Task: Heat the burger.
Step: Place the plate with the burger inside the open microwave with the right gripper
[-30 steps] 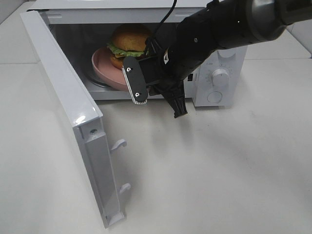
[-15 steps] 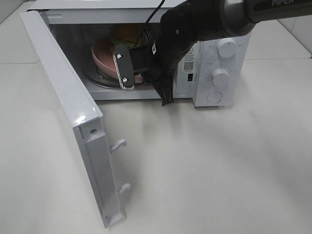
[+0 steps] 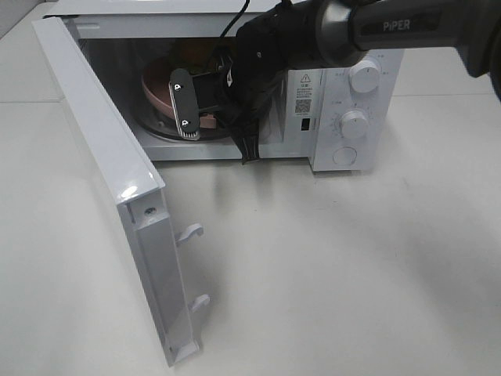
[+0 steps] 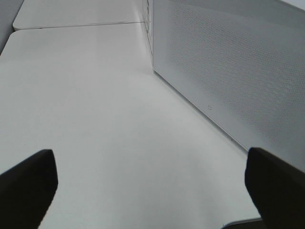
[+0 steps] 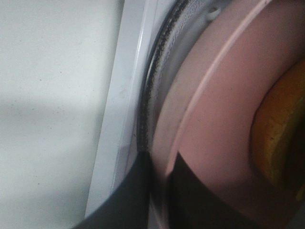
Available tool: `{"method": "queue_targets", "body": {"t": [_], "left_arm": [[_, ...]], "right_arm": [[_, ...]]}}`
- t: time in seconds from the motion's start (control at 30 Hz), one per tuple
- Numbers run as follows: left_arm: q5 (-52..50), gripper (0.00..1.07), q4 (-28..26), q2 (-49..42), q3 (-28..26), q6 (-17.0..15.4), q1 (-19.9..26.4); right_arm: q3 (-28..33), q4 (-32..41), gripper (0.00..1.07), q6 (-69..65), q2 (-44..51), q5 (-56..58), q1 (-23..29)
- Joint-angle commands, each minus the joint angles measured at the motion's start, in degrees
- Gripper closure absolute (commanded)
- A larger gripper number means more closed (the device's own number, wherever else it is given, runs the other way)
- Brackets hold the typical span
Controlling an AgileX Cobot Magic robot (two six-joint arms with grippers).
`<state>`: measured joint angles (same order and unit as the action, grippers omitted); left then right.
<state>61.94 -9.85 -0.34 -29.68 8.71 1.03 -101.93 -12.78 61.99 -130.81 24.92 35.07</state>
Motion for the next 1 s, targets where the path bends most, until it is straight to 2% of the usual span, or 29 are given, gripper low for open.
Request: {"method": "queue_targets", "body": {"t": [0.03, 0.23, 0.6, 1.0], "left_arm": [[-0.74, 0.06, 0.0, -0.74, -0.11, -0.17, 0.23], [-0.74, 0.06, 0.06, -0.74, -0.11, -0.17, 0.23], [-0.69, 0.06, 0.06, -0.74, -0.11, -0.17, 0.23], [-0.69, 0.06, 0.06, -0.74, -0.11, -0.17, 0.23]], "right_arm": [[-2.41, -1.03, 1.07, -1.26, -0.34, -2.69, -0.46], [-5.84, -2.23, 1.07, -2.75, -2.52, -0.52, -1.55], [-5.96, -2.64, 1.02, -3.9, -2.69, -1.55, -1.6], [-5.96, -2.35, 0.8, -4.64, -2.69, -1.38, -0.8]]}}
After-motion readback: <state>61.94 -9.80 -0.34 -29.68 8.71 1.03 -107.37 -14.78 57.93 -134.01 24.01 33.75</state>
